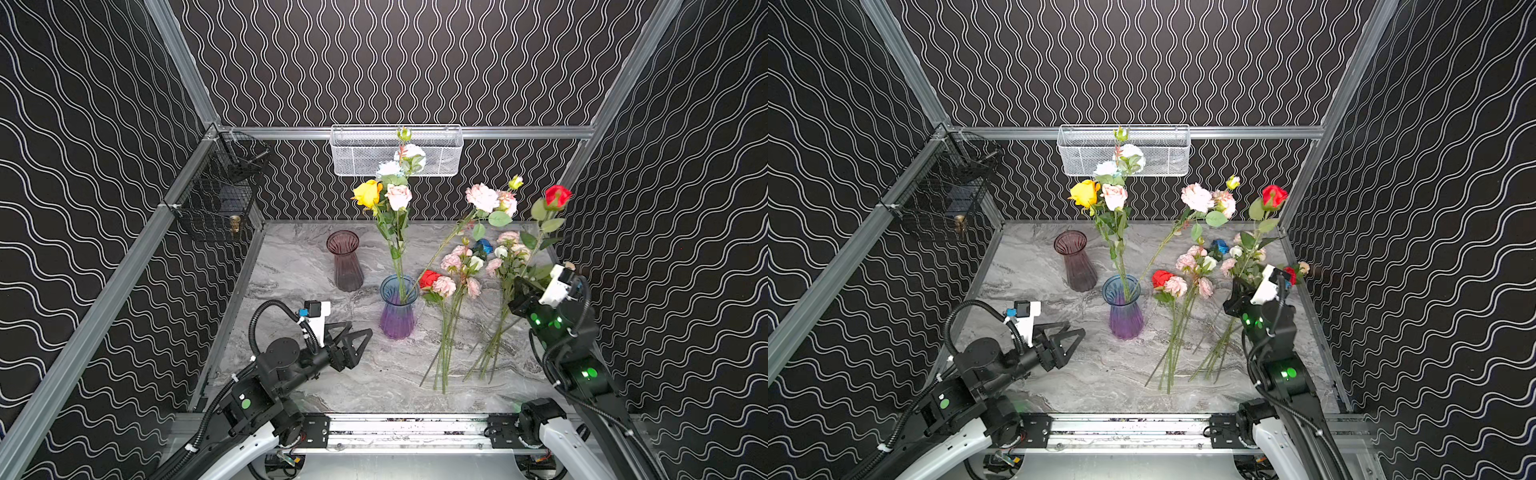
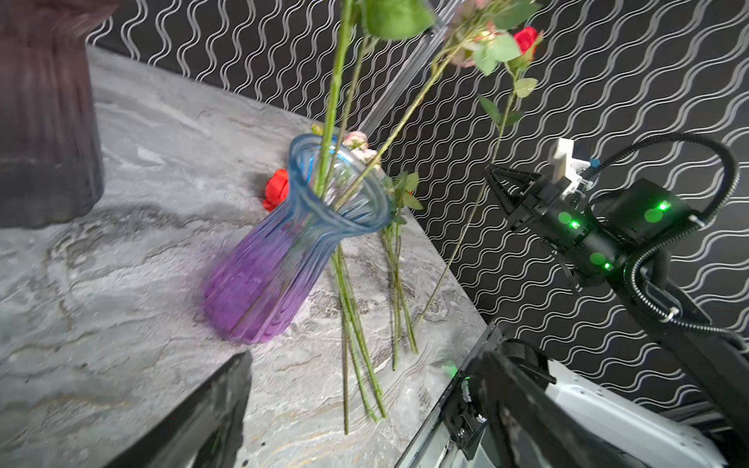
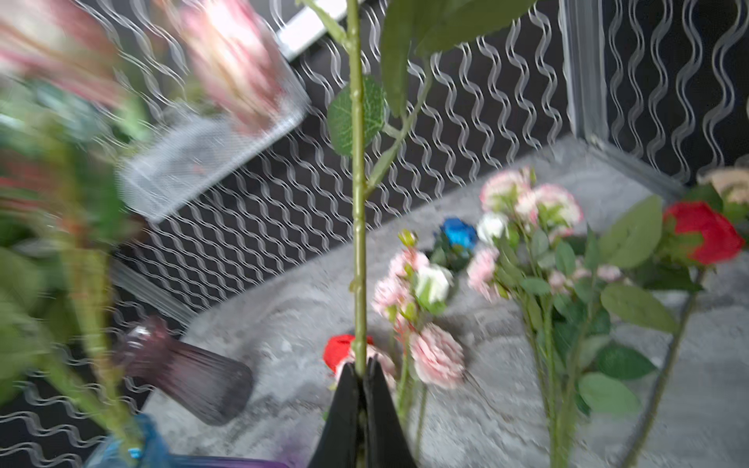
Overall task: Arrange flowers in a vase
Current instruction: Pick up the flower from the flowers, then place the flower in the vase.
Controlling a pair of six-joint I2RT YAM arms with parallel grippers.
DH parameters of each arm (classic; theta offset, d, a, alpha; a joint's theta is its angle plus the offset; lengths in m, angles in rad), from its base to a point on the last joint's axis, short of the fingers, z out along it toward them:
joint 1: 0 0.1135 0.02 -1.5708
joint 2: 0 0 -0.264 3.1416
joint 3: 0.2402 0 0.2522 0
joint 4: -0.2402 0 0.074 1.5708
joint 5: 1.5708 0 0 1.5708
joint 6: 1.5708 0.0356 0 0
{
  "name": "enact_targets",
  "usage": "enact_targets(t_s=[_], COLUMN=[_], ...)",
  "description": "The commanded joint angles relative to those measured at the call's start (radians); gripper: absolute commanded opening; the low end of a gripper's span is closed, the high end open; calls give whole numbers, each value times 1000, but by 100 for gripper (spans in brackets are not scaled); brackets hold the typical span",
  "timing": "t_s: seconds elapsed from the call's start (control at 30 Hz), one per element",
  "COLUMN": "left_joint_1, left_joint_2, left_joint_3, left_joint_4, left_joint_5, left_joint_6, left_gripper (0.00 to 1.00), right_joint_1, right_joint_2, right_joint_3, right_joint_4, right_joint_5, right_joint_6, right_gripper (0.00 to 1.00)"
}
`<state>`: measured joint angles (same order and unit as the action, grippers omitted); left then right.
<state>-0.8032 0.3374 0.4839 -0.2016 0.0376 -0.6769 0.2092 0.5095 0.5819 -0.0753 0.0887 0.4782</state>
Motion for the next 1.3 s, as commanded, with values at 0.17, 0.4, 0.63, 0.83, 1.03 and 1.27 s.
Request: enact_targets(t_s=[0.17, 0.4, 0.63, 0.83, 1.03, 1.27], left_joint_1=[2, 2, 1, 1, -1, -1], left_joint_2=[105, 342, 517, 617, 576, 531], left_joint_3=[111, 365, 479, 530, 433, 356], left_joint_4=[127, 78, 200, 277, 455, 537], left_joint_5=[100, 225, 353, 415, 438, 433], left_joint_6=[142, 263, 278, 301, 318, 319], left_gripper=[87, 82, 80, 76, 77, 67], right_joint_1=[1, 3, 78, 408, 648, 762], right_joint_2=[-193, -96, 19, 116, 218, 332], right_joint_3=[-23, 62, 118, 180, 202, 241], right_joint_4=[130, 219, 208, 141, 184, 236], right_joint_5=[-241, -482, -548, -330, -241, -217], right_joint_6=[-45, 0, -29, -165, -218, -253], right_gripper=[0, 0, 0, 0, 0, 0])
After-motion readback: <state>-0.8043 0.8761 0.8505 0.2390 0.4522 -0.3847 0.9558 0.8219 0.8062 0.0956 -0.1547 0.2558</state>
